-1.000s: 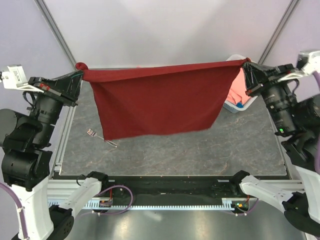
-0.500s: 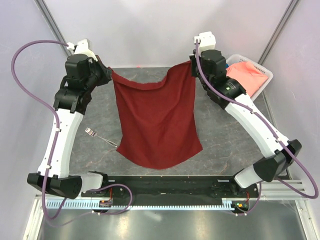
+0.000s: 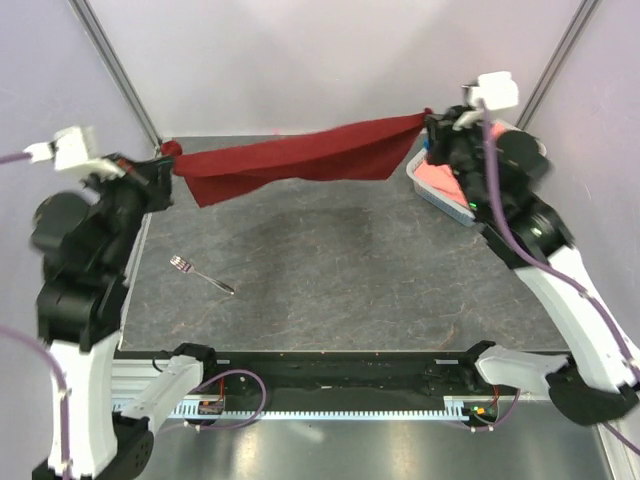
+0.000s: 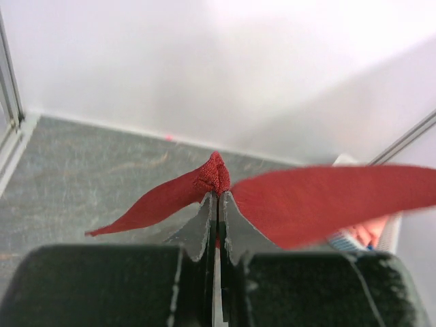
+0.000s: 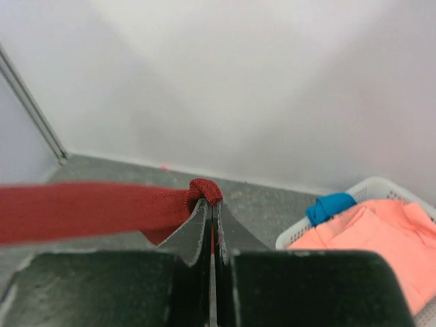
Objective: Fold the napkin, place the utensils inside, and roll it up
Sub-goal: Flatten the napkin out
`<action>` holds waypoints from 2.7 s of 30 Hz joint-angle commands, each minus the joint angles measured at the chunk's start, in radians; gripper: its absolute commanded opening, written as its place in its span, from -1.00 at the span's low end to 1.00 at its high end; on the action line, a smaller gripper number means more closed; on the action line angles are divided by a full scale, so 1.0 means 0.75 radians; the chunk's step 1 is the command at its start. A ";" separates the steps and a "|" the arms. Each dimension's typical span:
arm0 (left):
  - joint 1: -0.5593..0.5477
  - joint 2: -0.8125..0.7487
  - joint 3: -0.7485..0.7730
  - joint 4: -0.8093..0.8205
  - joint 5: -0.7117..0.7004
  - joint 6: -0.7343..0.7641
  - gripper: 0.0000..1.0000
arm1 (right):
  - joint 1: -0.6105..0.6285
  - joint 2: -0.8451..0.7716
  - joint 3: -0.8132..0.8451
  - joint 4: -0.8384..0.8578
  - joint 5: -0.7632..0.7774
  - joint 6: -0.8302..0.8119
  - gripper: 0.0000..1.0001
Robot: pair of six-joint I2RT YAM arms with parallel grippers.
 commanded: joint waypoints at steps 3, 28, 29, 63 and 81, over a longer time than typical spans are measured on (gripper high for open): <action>0.002 -0.078 0.215 -0.120 0.033 0.054 -0.96 | 0.001 -0.206 0.059 -0.022 -0.058 0.010 -1.00; 0.280 1.226 0.308 0.099 0.169 0.064 -0.39 | -0.211 1.398 0.826 0.244 -0.123 -0.115 -0.37; 0.290 1.272 0.385 0.056 0.186 0.066 -0.07 | -0.209 1.446 0.889 0.195 -0.154 -0.096 0.18; 0.398 0.215 -0.653 0.332 0.364 0.119 1.00 | 0.490 0.775 -0.476 0.346 -0.455 0.397 0.64; 0.400 0.188 -0.645 0.310 0.319 0.156 1.00 | 0.486 0.949 -0.583 0.264 -0.344 0.466 0.77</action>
